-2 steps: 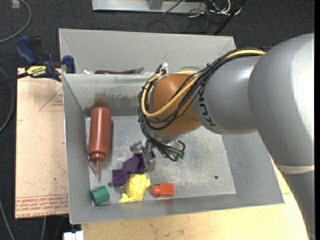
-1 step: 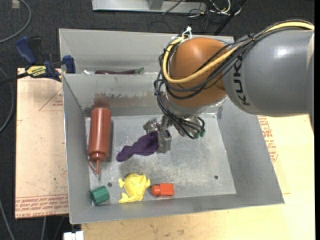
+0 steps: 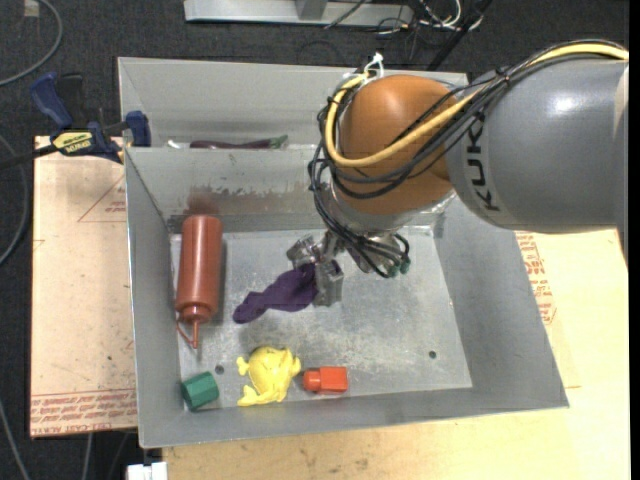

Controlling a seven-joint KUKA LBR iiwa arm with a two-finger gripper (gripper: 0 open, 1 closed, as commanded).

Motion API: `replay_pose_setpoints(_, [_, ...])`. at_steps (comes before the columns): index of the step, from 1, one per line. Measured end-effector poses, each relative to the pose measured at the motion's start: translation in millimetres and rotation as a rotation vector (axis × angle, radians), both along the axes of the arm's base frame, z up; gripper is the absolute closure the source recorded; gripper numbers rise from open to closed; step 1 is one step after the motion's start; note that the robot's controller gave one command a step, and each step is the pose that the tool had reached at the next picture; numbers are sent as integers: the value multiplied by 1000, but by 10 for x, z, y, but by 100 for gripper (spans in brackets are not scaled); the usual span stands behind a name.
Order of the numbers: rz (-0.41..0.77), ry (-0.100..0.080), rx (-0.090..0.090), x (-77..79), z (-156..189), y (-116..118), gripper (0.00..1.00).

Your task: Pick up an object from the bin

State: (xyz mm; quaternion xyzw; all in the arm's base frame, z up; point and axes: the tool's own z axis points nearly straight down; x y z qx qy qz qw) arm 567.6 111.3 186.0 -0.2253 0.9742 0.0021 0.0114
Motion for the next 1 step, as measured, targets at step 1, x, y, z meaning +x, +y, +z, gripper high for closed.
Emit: replay_pose_setpoints(1, [6, -5, 2, -35, 1187, 69, 100])
